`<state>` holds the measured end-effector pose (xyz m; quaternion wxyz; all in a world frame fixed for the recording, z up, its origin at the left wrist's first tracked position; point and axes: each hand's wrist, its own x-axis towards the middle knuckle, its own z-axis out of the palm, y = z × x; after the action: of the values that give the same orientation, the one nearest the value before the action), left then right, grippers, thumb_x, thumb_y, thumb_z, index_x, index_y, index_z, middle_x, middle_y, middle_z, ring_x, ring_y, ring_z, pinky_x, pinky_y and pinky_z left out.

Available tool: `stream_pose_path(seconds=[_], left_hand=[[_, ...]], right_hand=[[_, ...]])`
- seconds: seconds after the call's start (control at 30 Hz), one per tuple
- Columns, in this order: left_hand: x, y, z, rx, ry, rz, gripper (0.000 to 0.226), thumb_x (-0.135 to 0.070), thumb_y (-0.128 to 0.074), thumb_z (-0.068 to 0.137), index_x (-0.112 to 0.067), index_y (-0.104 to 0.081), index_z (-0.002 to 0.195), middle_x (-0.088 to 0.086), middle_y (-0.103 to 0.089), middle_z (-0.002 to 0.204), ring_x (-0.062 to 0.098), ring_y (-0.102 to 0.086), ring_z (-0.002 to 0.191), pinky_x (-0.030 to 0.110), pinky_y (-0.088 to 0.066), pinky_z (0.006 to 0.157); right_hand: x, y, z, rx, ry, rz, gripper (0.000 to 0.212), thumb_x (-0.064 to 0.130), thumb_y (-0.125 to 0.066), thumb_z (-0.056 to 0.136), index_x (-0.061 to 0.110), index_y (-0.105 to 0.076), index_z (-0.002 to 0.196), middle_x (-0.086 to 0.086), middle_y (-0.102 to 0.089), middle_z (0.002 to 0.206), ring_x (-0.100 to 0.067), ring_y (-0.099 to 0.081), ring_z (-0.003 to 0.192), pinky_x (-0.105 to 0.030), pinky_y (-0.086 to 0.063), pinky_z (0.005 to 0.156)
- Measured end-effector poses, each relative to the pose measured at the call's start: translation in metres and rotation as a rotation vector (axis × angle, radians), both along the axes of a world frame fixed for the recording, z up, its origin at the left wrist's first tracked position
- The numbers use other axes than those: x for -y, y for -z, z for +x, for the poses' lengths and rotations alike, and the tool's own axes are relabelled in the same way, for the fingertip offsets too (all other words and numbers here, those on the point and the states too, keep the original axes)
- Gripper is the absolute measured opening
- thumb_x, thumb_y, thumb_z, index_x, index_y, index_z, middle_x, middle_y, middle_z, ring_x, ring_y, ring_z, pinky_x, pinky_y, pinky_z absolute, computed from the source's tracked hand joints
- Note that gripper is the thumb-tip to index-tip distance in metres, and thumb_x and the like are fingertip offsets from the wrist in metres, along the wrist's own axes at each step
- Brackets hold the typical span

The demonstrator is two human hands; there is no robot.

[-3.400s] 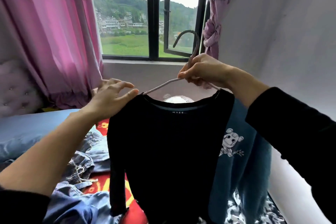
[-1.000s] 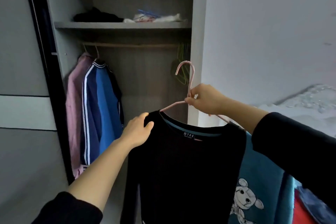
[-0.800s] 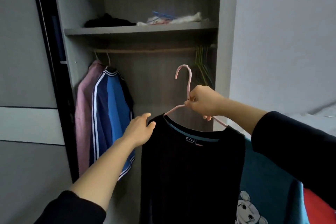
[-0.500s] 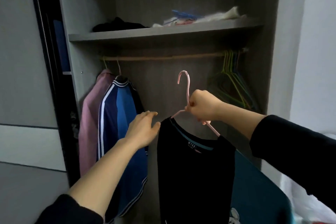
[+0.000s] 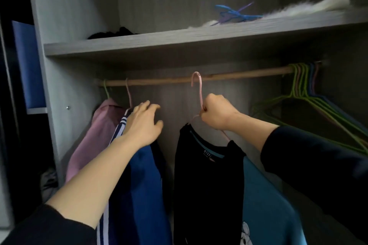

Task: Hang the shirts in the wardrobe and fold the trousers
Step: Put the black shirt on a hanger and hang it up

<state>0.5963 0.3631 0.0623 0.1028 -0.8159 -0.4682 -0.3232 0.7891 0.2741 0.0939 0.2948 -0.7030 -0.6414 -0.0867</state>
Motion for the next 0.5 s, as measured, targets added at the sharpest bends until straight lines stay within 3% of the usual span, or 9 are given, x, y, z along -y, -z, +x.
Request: stream_pose_path(seconds=[0.27,0.37,0.43,0.5], left_hand=[[-0.109,-0.055,-0.021,-0.031,-0.049,0.095,0.075,-0.035,-0.058,0.088,-0.02,-0.019,0.15,0.011,-0.016,0.156,0.033,-0.013,0.143,0.045,-0.027,0.11],[-0.135,-0.061,-0.022,-0.1,-0.061,0.133,0.084,-0.031,-0.061,0.085,-0.022,-0.01,0.151,0.005,-0.007,0.159,0.027,0.0,0.147,0.045,-0.014,0.117],[-0.146,-0.061,-0.022,-0.103,-0.06,0.146,0.087,-0.027,-0.062,0.085,-0.022,-0.007,0.151,0.003,-0.006,0.159,0.028,0.001,0.147,0.043,-0.011,0.119],[-0.149,-0.058,-0.021,-0.069,-0.035,0.154,0.086,-0.023,-0.063,0.086,-0.021,-0.009,0.152,0.003,-0.008,0.159,0.029,-0.001,0.147,0.041,-0.011,0.12]], right_hand=[[-0.104,-0.033,-0.022,0.004,0.071,0.06,0.027,0.02,-0.056,0.092,0.015,-0.042,0.068,0.0,-0.046,0.071,-0.028,-0.055,0.08,-0.03,-0.041,0.063],[-0.132,-0.042,-0.031,0.01,0.066,0.054,0.012,0.022,-0.055,0.092,0.01,-0.057,0.094,-0.001,-0.05,0.079,-0.024,-0.057,0.083,-0.029,-0.042,0.065],[-0.147,-0.047,-0.038,-0.017,0.063,0.038,0.024,0.02,-0.055,0.091,0.01,-0.056,0.113,-0.003,-0.054,0.087,-0.022,-0.058,0.083,-0.029,-0.045,0.064],[-0.161,-0.05,-0.046,-0.045,0.056,0.009,0.026,0.016,-0.056,0.09,0.009,-0.056,0.116,-0.005,-0.056,0.086,-0.022,-0.062,0.083,-0.029,-0.048,0.063]])
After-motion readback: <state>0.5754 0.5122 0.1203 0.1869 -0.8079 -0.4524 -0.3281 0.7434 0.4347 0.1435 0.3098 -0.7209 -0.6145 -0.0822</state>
